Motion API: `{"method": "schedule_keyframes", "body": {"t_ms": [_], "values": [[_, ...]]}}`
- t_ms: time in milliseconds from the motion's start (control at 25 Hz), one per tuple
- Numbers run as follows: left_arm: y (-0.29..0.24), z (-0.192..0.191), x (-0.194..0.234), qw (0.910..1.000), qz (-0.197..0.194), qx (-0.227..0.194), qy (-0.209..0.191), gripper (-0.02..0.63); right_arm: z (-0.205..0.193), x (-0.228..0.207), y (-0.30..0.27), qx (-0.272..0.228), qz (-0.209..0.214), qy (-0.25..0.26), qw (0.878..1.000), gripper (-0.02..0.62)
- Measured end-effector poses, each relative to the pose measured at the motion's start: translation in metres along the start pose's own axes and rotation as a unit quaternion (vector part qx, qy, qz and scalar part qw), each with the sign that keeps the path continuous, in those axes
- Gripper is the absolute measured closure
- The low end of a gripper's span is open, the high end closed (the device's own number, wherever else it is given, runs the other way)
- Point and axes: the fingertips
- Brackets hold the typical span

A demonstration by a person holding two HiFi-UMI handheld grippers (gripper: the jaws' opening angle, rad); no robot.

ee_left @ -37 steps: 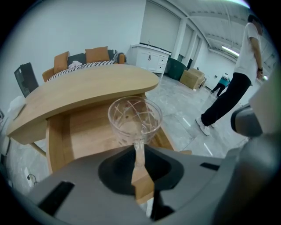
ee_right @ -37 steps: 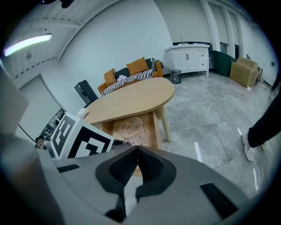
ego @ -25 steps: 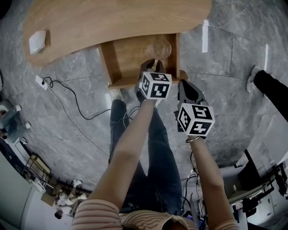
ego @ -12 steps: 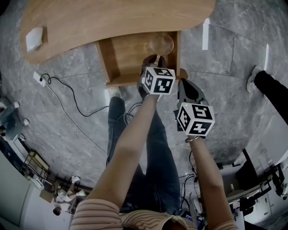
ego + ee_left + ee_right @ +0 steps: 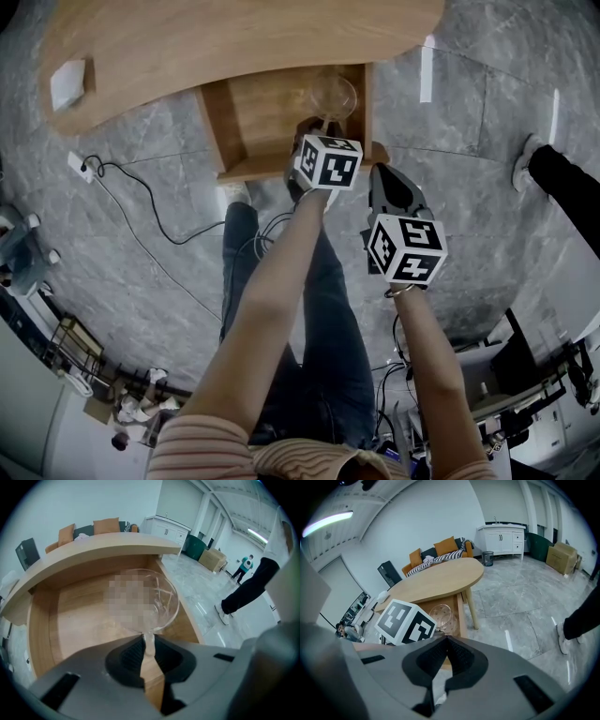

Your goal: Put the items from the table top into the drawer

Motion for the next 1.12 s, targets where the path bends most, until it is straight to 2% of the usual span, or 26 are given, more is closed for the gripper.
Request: {"method": "schedule_keyframes", "body": {"t_ms": [680,1120], "values": [[-0.012,-0.006,-0.005,0.9998,-0.008,0.018,0.002,0.558,-0.015,-0.008,-0.002,0.017,-0.002,0.0,1.0,0.588],[-0.017,-0.005,-0.004,0.9992,-0.023,0.02,0.027,0.557,-0.016,-0.005,-0.008,0.024,-0.006,0.009,1.0,0.588]]}}
Point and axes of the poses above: the fingertips, and each gripper's own axes: y backward along the fingers, x to its left, z out of its top, and after that the axes turned 4 degrees about z, right-handed
